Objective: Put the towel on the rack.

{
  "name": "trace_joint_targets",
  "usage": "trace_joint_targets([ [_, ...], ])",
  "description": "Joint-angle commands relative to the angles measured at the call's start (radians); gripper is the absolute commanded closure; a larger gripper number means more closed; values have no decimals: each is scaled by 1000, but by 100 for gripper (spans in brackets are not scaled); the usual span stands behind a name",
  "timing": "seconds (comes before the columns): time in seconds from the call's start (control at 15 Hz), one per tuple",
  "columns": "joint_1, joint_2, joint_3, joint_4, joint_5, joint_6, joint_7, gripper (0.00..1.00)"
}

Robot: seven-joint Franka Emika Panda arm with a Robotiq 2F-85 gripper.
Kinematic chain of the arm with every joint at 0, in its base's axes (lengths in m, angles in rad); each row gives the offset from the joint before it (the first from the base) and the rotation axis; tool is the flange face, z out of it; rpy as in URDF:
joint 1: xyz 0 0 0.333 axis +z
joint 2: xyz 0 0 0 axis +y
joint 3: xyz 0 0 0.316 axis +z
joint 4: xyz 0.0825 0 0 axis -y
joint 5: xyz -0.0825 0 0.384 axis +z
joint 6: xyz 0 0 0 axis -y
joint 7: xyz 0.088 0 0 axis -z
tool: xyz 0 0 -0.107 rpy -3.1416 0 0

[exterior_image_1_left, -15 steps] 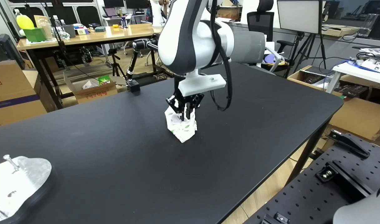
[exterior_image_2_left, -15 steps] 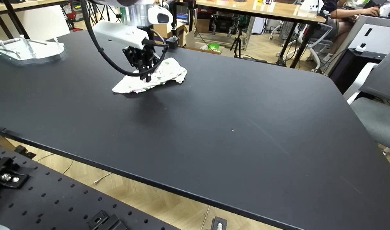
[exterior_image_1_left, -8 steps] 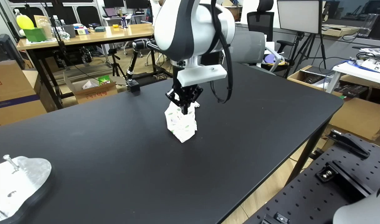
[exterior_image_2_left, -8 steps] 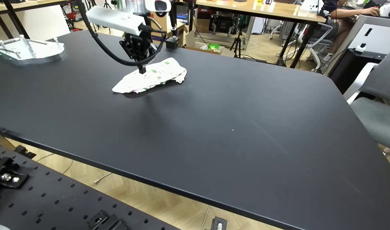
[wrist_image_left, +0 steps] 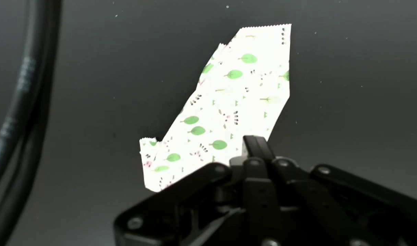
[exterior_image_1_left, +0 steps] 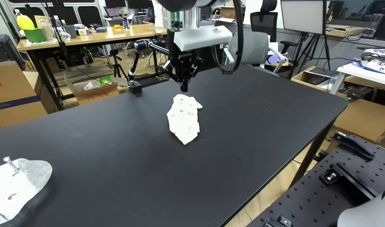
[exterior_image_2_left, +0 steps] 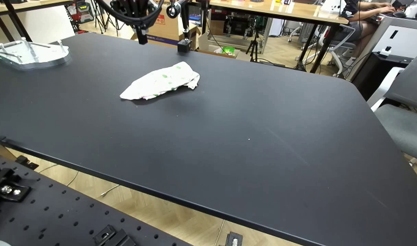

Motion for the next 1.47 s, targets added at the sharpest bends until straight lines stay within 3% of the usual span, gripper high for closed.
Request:
trace_joint_targets([
  [0.0,4,-47,-7,-17,-159,12,124,67],
  [0.27,7,-12,-25,-7,-445,57,386,40],
  [0.6,21,92,-48,14,-571,67,638,6],
  [0.67,12,47,-37,-4,-529,54,536,25],
  [0.8,19,83,-45,-2,-538,70,574,11],
  [1.0,20,93,-48,0,-541,77,576,2],
  [1.4,7,211,-81,51,-518,174,476,0],
])
